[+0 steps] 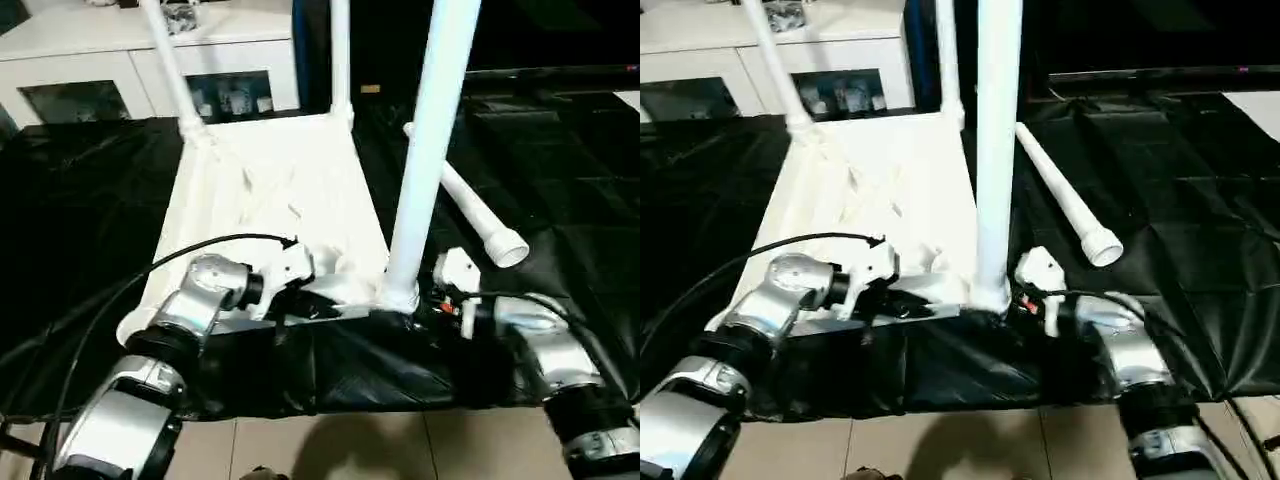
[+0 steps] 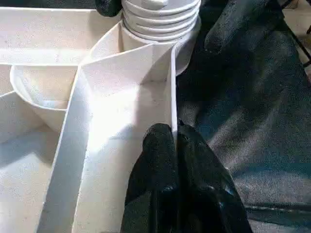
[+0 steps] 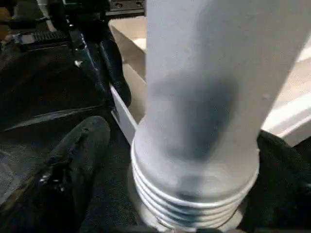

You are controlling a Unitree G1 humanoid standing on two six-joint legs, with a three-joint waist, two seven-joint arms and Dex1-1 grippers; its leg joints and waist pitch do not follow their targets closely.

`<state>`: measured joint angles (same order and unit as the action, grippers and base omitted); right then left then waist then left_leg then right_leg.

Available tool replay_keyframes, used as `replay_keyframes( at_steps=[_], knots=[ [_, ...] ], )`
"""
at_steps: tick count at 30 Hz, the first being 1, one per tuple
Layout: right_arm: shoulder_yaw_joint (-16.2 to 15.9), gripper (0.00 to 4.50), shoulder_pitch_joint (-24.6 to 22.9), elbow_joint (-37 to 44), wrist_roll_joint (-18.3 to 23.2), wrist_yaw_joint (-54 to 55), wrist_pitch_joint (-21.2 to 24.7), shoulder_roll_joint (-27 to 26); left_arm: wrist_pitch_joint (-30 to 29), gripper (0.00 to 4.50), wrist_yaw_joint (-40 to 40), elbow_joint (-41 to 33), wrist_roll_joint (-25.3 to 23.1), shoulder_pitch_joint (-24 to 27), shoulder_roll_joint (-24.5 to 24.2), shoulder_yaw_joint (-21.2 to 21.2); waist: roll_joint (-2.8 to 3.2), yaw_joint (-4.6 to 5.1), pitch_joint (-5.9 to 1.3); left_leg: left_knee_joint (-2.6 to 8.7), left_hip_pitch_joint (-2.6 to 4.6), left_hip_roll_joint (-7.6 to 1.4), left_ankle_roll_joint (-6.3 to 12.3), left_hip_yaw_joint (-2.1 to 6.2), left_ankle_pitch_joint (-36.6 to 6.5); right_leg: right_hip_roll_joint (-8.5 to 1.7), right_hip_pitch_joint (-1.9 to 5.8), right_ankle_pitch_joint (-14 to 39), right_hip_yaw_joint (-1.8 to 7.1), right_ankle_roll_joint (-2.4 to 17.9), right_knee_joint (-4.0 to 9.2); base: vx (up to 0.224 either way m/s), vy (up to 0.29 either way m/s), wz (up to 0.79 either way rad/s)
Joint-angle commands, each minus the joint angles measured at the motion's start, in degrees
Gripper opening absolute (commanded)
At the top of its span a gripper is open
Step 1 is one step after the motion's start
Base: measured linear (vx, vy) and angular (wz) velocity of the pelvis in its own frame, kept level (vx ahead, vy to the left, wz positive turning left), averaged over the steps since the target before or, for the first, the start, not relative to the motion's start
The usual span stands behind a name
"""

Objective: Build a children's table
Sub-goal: Rotate leg to tighten

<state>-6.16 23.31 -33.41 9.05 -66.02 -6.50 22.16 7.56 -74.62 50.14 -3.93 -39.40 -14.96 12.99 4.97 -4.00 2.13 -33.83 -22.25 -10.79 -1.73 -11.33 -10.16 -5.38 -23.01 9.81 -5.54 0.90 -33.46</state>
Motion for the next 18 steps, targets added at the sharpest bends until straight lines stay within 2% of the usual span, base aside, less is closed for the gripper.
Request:
replay_keyframes(
  at_steps=[1, 2, 4, 6, 8, 12, 13, 18],
  knots=[
    [-1.2, 3.92, 1.6, 0.5, 0.7, -2.9, 0.9, 0.1, 1.0, 0.00, -3.4, 0.1, 1.9, -1.6, 0.1, 0.5, -1.24, -0.10, -3.68, 3.50, 0.97, -2.75, 6.89, 1.18, -11.3, -3.71, 2.93, 12.0, 2.58, 12.7, 3.72, 0.000, 0.000, 0.00],
    [-1.2, 3.92, 1.9, 0.3, 0.7, -3.1, 0.9, 0.1, 1.1, 0.00, -3.6, 0.2, 1.9, -1.7, 0.0, 0.6, -1.25, -0.18, -3.81, 3.43, 0.97, -2.78, 7.07, 1.19, -10.8, -3.68, 2.96, 11.1, 2.58, 12.9, 3.51, 0.000, 0.000, 0.00],
    [-1.3, 3.53, 2.2, 0.1, 0.7, -3.7, 1.0, 0.1, 1.4, 0.00, -3.8, 0.4, 1.8, -1.8, 0.0, 0.6, -1.16, -0.35, -3.80, 3.38, 1.06, -2.84, 7.29, 1.17, -10.3, -3.67, 2.85, 10.3, 2.57, 13.2, 3.46, 0.000, 0.000, 0.00],
    [-1.4, 3.52, 2.6, -0.3, 0.8, -4.1, 1.1, 0.0, 1.7, 0.00, -3.9, 0.8, 1.6, -2.1, -0.1, 0.7, -1.18, -0.67, -3.82, 3.33, 1.05, -2.87, 7.43, 1.17, -9.7, -3.70, 2.88, 9.8, 2.60, 13.3, 3.40, 0.000, 0.000, 0.00],
    [-1.6, 3.28, 2.7, -0.4, 0.9, -4.5, 1.3, 0.0, 2.1, 0.00, -4.0, 1.4, 1.4, -2.4, -0.1, 0.7, -1.14, -1.03, -3.89, 3.29, 1.14, -2.88, 7.50, 1.17, -9.3, -3.64, 2.83, 9.0, 2.59, 13.4, 3.28, 0.000, 0.000, 0.00],
    [-1.7, 2.99, 2.5, -0.1, 1.2, -5.1, 1.8, 0.0, 2.4, 0.00, -4.1, 2.0, 1.2, -2.7, -0.1, 0.7, -1.15, -1.11, -3.83, 3.35, 1.04, -2.85, 7.11, 1.21, -10.0, -3.75, 2.96, 9.8, 2.57, 13.1, 3.36, 0.000, 0.000, 0.00],
    [-1.7, 2.86, 2.3, 0.0, 1.2, -5.4, 2.0, 0.0, 2.5, 0.00, -4.2, 2.3, 1.2, -2.8, -0.2, 0.7, -0.99, -1.13, -3.87, 3.33, 1.09, -2.84, 6.94, 1.24, -10.0, -3.76, 2.96, 9.9, 2.55, 13.1, 3.35, 0.000, 0.000, 0.00],
    [-1.7, 2.73, 1.2, 0.9, 1.3, -4.3, 3.8, -0.5, 2.2, 0.00, -3.3, 2.6, 0.9, -2.8, 0.0, 0.9, -1.00, -1.11, -3.92, 3.34, 1.12, -2.86, 6.77, 1.25, -10.0, -3.67, 3.02, 9.2, 2.55, 13.3, 3.29, 0.000, 0.000, 0.00]
  ],
)
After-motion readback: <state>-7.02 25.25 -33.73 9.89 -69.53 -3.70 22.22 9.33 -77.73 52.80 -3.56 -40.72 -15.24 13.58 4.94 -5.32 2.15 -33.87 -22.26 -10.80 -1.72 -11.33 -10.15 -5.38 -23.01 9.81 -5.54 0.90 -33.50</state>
